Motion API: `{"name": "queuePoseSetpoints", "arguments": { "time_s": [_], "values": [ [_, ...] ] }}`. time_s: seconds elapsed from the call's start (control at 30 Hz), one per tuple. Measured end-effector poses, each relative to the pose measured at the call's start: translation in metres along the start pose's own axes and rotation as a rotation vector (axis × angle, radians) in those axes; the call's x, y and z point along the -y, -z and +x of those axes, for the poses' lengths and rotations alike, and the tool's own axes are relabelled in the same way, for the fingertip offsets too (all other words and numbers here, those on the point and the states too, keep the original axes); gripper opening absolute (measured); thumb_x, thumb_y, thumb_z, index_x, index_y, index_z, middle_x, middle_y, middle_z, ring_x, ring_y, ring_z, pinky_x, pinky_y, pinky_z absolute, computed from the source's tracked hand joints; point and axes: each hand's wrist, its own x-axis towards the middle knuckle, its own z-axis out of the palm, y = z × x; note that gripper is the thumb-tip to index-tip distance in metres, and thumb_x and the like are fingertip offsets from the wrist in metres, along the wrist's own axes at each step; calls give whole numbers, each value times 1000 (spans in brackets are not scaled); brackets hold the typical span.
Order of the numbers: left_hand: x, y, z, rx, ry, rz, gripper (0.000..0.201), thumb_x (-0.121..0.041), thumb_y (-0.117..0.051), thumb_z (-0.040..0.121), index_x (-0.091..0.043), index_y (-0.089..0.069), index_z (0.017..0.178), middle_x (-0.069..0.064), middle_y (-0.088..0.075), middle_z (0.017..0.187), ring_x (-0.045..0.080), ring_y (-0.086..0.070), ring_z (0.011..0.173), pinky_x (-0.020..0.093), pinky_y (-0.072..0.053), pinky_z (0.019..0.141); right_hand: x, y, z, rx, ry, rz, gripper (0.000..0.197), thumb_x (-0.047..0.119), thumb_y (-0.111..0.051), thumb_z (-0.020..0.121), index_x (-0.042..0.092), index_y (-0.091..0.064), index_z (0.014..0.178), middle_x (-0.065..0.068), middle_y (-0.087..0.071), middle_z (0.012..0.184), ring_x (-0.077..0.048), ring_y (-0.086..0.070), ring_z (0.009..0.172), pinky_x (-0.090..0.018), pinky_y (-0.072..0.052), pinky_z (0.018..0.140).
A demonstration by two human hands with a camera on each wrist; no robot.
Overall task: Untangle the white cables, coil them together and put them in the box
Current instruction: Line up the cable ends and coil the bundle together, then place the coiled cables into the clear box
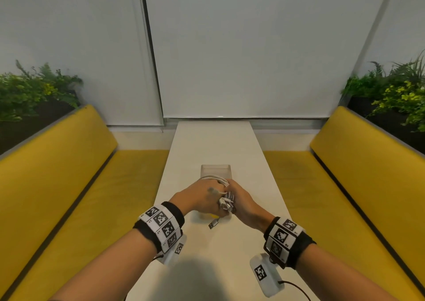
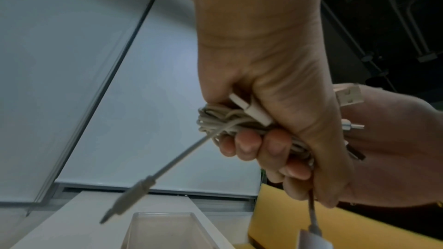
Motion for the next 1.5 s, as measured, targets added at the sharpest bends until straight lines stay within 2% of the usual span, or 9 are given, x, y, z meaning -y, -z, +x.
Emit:
{"name": "queuePoseSetpoints", "arguments": {
  "time_s": [0.17,0.37,0.7,0.87,0.97,1.07,1.2,1.37,1.5],
  "values": [
    [3,5,-1,-28,-54,-114,21,-37,-74,82,-20,-74,94,-3,-73,91,17,-64,83,29,-49,73,-1,8,3,53,-26,-97,41,32,-43,97,17,-50,135,-12,-53,139,-27,-56,126,-48,-48,106],
    [4,-7,-3,-181,-132,13,28,-43,-72,84,-20,-72,102,-3,-72,100,16,-63,91,33,-51,82,8,13,-1,124,128,-383,42,4,-41,99,17,-37,140,0,-47,137,0,-49,120,-11,-45,93],
    [7,-14,-3,-694,-87,343,30,-20,-61,81,-18,-56,111,0,-61,109,23,-47,114,41,-29,104,7,18,22,-176,205,-215,30,12,-35,103,11,-34,133,-8,-49,131,-17,-56,117,-34,-52,94],
    [17,-15,-18,-494,-137,-308,66,-31,-69,77,-18,-48,138,-2,-38,150,13,-23,148,28,-28,117,6,27,28,-220,223,-280,33,7,-34,101,8,-33,134,-10,-49,129,-11,-55,101,-20,-48,76],
    [14,-18,-20,-392,-89,-783,49,-38,-60,81,-30,-61,130,-1,-38,149,6,-26,146,21,-29,116,4,30,28,-232,260,-420,39,11,-36,96,7,-32,134,-11,-48,130,-16,-53,111,-21,-48,85],
    [5,-18,-8,-593,175,-1103,20,-49,-67,86,-30,-72,91,3,-54,115,19,-54,117,28,-45,98,-2,25,23,-228,294,-581,45,11,-40,95,6,-29,139,-9,-42,135,-13,-49,118,-19,-44,100],
    [0,-34,11,-718,660,-896,63,-44,-86,70,-17,-42,105,2,-41,110,19,-44,104,31,-45,89,-10,14,18,-210,345,-619,42,3,-40,97,17,-28,135,-6,-39,134,6,-46,112,2,-37,88],
    [4,-44,16,-440,636,-1451,111,-72,-86,47,-32,-31,135,8,-64,126,26,-67,112,40,-56,89,-12,11,24,-268,355,-547,47,12,-39,97,7,-26,141,-11,-36,140,-7,-48,119,-9,-40,98],
    [-2,-38,16,-450,476,-1679,60,-38,-84,76,-17,-60,126,16,-73,117,33,-71,108,55,-56,94,-10,13,28,-367,346,-478,60,23,-33,87,3,-22,143,-12,-34,141,-19,-42,129,-33,-38,112]
  ]
}}
